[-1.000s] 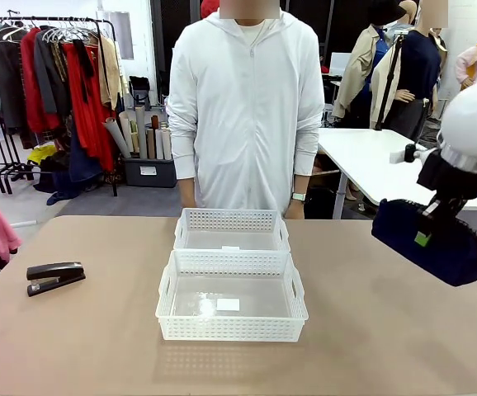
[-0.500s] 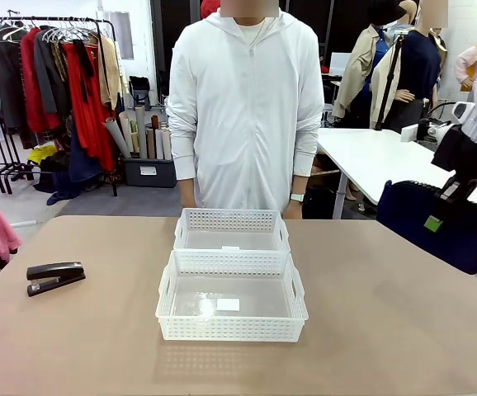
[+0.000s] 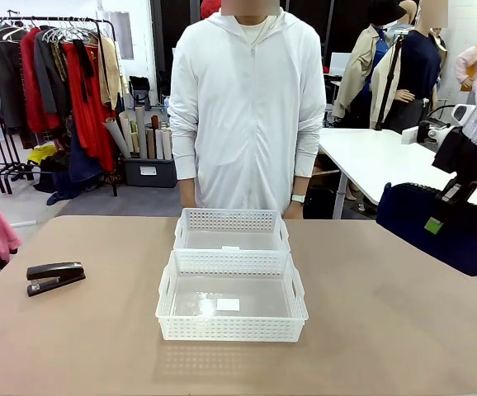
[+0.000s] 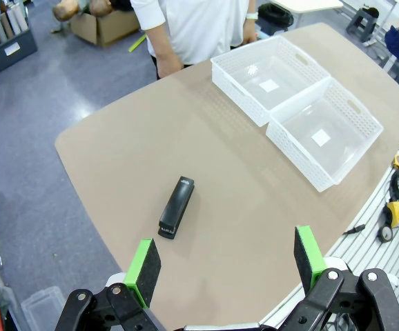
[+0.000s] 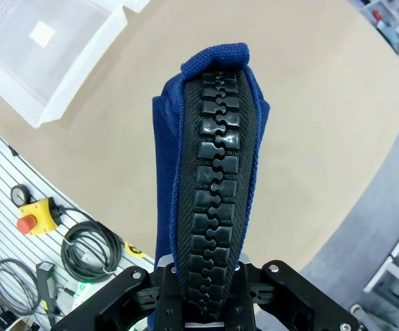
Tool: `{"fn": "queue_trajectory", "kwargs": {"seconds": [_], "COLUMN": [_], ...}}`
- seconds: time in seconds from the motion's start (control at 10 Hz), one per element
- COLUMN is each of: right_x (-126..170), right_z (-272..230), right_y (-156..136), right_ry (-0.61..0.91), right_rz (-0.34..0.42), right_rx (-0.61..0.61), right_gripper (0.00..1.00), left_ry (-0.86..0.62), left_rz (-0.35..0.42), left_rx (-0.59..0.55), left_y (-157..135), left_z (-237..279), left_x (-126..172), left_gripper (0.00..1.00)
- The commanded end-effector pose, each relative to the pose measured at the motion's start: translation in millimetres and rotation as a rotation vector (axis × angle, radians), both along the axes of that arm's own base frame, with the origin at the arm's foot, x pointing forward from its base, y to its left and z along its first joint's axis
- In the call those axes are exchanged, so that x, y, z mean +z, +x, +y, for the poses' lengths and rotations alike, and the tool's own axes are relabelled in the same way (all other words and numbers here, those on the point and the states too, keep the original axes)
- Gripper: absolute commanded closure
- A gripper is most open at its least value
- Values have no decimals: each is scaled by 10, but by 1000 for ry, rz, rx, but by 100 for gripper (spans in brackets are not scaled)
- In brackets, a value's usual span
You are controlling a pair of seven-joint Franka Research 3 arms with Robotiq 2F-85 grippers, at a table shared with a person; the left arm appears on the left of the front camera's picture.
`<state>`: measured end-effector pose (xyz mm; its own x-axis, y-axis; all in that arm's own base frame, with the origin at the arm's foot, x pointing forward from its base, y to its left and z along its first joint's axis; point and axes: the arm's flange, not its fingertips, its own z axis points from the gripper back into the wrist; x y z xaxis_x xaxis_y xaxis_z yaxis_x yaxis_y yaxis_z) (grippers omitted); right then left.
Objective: Distribute items into two baskets.
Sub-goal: Pick up the Pencil pouch that the person points to, then move the picked Pencil pouch towards the Organizing basket indicated by the person, stopping as directed.
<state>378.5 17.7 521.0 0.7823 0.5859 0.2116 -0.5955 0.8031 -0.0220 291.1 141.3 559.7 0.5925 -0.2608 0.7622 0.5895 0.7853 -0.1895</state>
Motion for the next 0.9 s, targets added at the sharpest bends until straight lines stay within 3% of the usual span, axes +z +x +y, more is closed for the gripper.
{"fn": "queue_trajectory", "kwargs": {"seconds": [0.0,0.8], "right_x": [16,16], "right_z": [8,8], "right_y": [-6,-6], "right_ry": [-4,-4], "right_rz": [-4,-4], "right_rx": [-12,-12], "right_gripper": [100,100], "left_ry": [-5,-5], "left_rz": [-12,-12], "left_rx": [-13,-13], "left_y": [11,11], "left_z": [6,6], "left_x": [4,4], "left_gripper": [0,0]}}
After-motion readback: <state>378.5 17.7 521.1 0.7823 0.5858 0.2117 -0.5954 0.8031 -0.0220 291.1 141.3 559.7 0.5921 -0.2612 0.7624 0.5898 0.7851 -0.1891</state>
